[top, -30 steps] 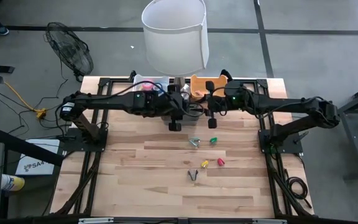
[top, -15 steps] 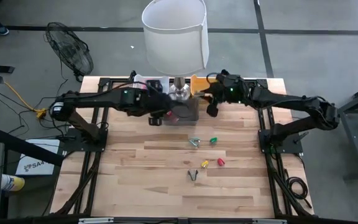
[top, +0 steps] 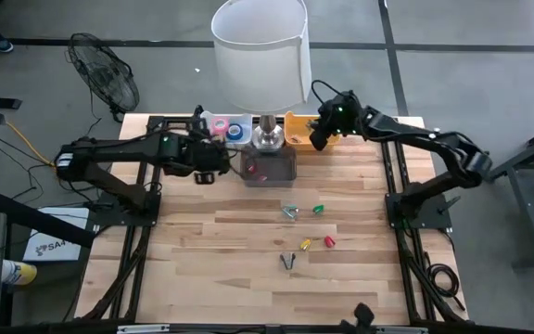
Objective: Pick and place Stapler, Stapler remover, tape
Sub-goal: Put the gray staple remover into the yellow bin, then put the green stapler into the black bin
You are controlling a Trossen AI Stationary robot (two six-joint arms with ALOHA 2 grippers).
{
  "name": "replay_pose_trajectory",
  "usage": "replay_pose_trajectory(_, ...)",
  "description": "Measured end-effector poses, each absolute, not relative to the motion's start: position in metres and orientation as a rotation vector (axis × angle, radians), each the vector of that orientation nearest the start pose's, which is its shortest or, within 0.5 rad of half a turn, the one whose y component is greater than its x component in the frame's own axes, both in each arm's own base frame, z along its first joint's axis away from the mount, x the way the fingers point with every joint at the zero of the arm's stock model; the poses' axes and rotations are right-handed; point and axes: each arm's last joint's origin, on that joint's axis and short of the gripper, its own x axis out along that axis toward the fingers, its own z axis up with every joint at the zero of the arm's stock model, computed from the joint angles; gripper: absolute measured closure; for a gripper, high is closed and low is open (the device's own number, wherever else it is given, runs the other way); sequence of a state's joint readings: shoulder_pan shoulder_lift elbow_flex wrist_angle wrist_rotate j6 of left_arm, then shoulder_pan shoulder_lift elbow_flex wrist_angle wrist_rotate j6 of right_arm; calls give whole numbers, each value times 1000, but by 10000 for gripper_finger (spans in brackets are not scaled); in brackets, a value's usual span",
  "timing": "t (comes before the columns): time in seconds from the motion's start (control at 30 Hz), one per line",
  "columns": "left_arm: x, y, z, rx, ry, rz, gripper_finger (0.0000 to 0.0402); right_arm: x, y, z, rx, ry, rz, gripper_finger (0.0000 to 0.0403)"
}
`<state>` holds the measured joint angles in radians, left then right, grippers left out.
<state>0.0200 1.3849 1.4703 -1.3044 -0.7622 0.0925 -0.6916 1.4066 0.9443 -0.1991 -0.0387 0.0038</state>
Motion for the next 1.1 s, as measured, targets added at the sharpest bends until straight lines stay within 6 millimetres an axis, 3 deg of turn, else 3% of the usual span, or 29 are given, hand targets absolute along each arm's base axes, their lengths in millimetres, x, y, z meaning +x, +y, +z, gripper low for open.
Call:
replay_pose_trajectory(0.27,203,29,310,370,1050,605,160,246,-218,214,387,590,-684,327)
replay_pose_trajectory(0.53,181,44,272,196,856,480,160,252,-225,192,517,595,-735,327)
replay_pose_trajectory(0.87,175,61,265,214,808,363,160,248,-222,187,609,641,-758,237)
replay_pose_trajectory(1.1,173,65,265,234,814,302,160,244,-218,198,637,611,-776,219)
